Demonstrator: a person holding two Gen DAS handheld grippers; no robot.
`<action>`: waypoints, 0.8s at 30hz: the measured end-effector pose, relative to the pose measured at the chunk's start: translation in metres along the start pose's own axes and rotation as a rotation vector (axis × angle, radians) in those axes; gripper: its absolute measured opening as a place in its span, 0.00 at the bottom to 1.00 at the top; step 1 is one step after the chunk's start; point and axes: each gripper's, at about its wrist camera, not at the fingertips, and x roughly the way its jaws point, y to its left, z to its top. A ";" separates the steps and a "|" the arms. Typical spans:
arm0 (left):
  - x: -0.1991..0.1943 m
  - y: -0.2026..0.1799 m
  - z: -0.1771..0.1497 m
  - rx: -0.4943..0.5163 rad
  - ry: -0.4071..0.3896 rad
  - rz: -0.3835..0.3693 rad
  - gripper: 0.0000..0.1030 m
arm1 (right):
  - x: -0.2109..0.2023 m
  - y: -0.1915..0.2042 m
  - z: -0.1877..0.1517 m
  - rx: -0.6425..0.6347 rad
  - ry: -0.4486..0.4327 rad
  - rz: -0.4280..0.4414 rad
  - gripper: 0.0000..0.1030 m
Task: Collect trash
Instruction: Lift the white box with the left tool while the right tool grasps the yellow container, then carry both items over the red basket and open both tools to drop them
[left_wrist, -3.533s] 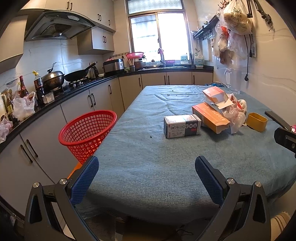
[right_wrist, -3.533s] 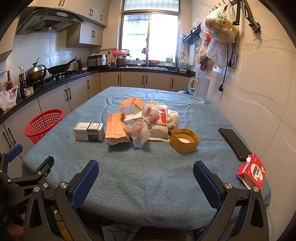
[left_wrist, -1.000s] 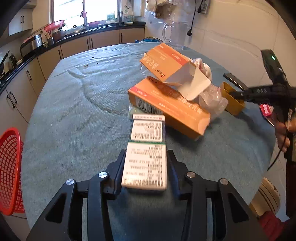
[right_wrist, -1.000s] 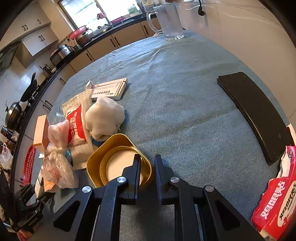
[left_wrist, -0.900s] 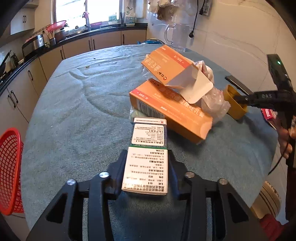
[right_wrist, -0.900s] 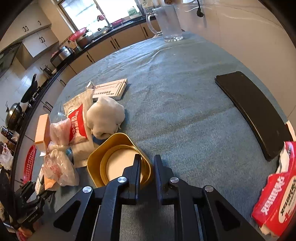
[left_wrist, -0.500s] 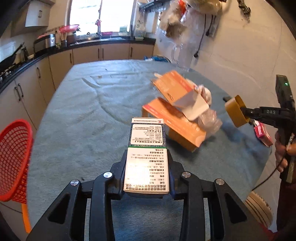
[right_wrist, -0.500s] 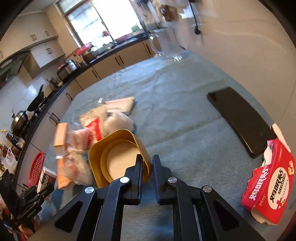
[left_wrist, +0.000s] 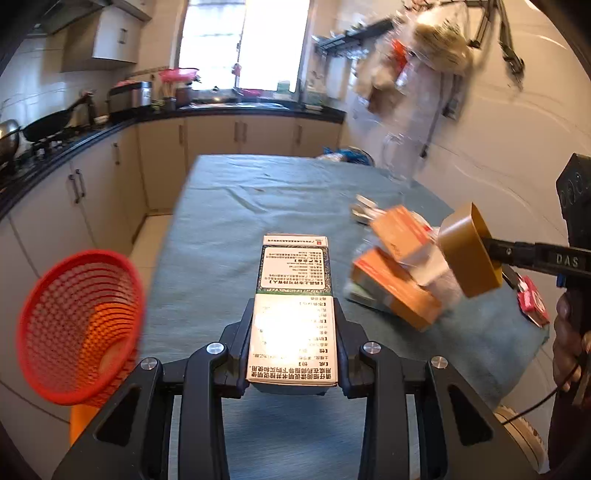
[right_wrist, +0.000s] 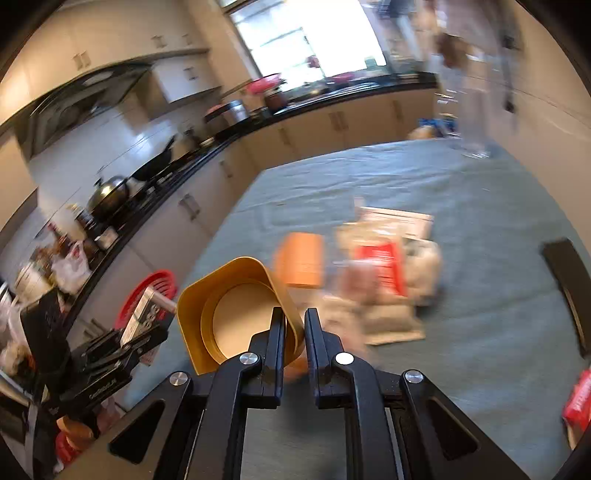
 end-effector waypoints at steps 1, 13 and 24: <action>-0.005 0.007 0.001 -0.008 -0.007 0.014 0.33 | 0.006 0.011 0.002 -0.015 0.007 0.015 0.11; -0.037 0.115 -0.014 -0.129 -0.011 0.224 0.33 | 0.098 0.120 0.018 -0.151 0.112 0.137 0.11; -0.016 0.179 -0.027 -0.241 0.041 0.314 0.33 | 0.183 0.192 0.022 -0.243 0.203 0.142 0.11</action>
